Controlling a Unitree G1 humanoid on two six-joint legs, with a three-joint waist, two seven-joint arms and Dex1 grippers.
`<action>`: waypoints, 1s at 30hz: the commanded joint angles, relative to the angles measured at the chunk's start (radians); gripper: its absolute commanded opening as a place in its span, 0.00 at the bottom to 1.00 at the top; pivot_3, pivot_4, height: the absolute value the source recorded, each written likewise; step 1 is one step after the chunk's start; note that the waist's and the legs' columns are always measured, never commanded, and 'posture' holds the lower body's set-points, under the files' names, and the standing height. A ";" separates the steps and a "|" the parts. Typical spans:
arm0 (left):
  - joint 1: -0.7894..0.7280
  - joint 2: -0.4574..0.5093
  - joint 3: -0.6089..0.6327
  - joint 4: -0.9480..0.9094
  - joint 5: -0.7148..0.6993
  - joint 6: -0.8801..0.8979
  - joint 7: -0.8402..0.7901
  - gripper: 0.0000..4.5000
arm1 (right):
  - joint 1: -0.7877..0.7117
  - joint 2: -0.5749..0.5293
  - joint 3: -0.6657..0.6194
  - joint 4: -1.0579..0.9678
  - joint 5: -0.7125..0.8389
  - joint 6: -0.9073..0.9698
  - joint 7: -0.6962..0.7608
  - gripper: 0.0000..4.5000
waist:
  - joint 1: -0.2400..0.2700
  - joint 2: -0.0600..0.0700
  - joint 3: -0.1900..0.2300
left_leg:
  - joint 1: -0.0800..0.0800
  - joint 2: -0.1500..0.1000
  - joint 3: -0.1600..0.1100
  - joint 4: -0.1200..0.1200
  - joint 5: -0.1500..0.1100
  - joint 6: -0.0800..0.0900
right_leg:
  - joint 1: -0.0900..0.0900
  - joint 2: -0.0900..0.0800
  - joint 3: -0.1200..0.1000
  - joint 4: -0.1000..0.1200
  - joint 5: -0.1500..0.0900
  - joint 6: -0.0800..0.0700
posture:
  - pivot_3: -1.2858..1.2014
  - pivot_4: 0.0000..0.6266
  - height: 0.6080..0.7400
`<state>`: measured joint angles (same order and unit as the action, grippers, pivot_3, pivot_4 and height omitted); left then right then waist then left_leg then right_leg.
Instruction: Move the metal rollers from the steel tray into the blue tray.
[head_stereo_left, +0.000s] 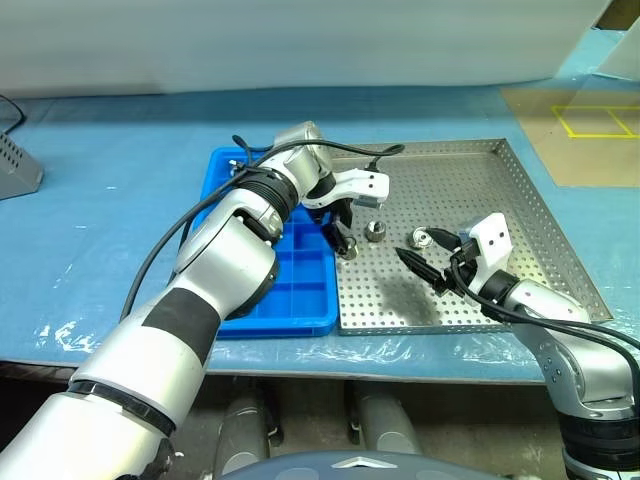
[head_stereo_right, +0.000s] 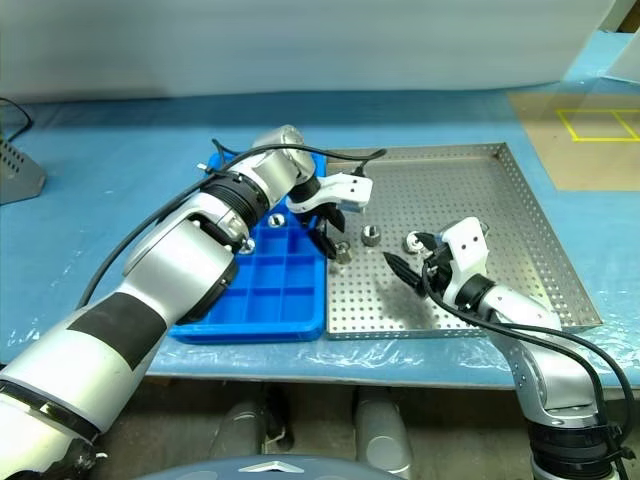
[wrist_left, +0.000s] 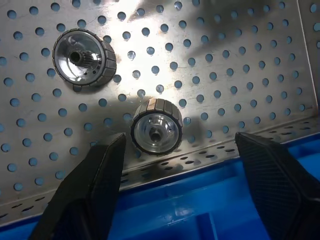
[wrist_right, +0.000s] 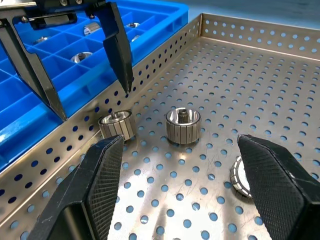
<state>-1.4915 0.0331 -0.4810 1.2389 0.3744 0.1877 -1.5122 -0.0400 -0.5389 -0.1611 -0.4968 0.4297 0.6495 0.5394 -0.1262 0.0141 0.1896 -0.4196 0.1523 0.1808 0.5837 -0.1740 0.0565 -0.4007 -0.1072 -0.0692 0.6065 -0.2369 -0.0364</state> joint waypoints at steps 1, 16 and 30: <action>0.010 -0.013 -0.007 -0.053 0.001 0.026 -0.018 0.82 | 0.001 0.008 0.002 -0.046 0.000 -0.021 -0.017 0.83 | 0.000 0.000 0.000 | 0.000 0.000 0.000 0.000 0.000 0.000 | 0.000 0.000 0.000 0.000 0.000 0.000 | 0.26 0.24 1.00; 0.075 -0.024 -0.037 -0.030 0.060 0.059 0.148 0.82 | 0.046 0.002 0.007 -0.057 -0.015 -0.032 -0.035 0.83 | -0.033 0.000 0.000 | 0.000 0.000 -0.001 0.002 -0.001 0.001 | 0.001 0.000 -0.001 0.000 0.000 0.000 | 0.25 0.24 1.00; 0.128 -0.027 -0.061 -0.020 0.087 0.010 0.215 0.82 | 0.074 0.002 0.003 -0.071 -0.024 -0.036 -0.047 0.83 | -0.075 0.000 0.000 | 0.006 -0.001 -0.005 0.014 -0.006 0.007 | 0.019 -0.002 -0.006 -0.007 -0.001 0.002 | 0.24 0.24 1.00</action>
<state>-1.3884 0.0078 -0.5213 1.2111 0.4450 0.2116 -1.2925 0.0336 -0.5337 -0.1442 -0.5210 0.4043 0.6359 0.4961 -0.2012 0.0144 0.1894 -0.4140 0.1511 0.1762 0.5973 -0.1818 0.0617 -0.3796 -0.1087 -0.0753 0.5972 -0.2381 -0.0343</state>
